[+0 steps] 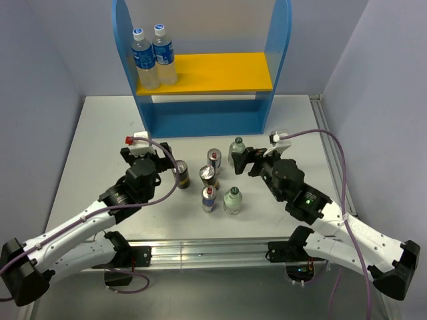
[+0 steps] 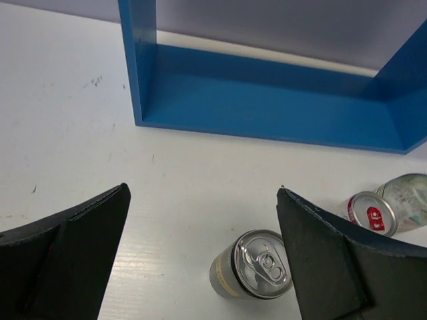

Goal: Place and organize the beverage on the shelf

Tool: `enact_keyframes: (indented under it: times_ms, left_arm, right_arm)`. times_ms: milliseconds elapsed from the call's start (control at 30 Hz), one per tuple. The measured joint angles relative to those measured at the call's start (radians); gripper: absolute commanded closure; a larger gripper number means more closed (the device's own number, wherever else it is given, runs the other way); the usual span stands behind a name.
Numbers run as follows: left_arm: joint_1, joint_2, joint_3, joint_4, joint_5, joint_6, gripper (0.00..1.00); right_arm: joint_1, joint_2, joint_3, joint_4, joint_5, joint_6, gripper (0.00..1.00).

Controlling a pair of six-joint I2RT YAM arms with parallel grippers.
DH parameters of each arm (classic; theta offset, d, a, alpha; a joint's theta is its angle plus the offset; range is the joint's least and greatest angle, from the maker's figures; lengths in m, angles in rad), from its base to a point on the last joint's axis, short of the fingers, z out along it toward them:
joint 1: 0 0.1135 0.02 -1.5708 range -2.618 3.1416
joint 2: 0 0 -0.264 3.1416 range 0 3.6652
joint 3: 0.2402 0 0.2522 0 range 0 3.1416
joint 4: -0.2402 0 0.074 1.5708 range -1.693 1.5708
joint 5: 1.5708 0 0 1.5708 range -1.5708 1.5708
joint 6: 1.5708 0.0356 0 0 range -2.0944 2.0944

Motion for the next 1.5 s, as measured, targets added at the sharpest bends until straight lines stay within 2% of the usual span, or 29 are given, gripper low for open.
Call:
enact_keyframes:
  times_ms: [167,300,433,700,833,967,1167,1500]
  left_arm:
    - [0.037,0.028,-0.003,0.001,0.065,-0.008,0.01]
    - [0.057,-0.038,-0.035,0.024,0.116,-0.019,0.01]
    - [0.061,-0.118,-0.053,0.046,0.182,-0.023,0.01]
    - [0.123,-0.105,-0.048,0.052,0.269,-0.069,0.01]
    - [0.185,-0.1,-0.049,0.058,0.319,-0.089,0.01]
    - [0.214,-0.087,-0.056,0.087,0.394,-0.105,0.01]
    - [0.3,-0.09,-0.117,0.134,0.531,-0.13,0.01]
    - [0.316,-0.08,-0.118,0.159,0.592,-0.134,0.01]
  right_arm:
    - [0.0,-0.034,-0.017,-0.004,0.005,-0.001,0.01]
    - [0.0,-0.097,-0.077,0.002,0.026,-0.001,0.0]
    - [0.0,-0.087,-0.093,-0.019,0.044,0.003,0.0]
    - [0.0,0.205,-0.049,-0.103,0.038,0.076,0.0]
    - [0.0,0.243,-0.052,-0.107,0.033,0.097,0.0]
    - [-0.002,0.273,-0.051,-0.077,0.046,0.1,0.0]
    - [-0.034,0.438,-0.018,-0.034,0.059,0.107,0.0]
    - [-0.083,0.644,-0.001,0.116,0.152,0.147,0.0]
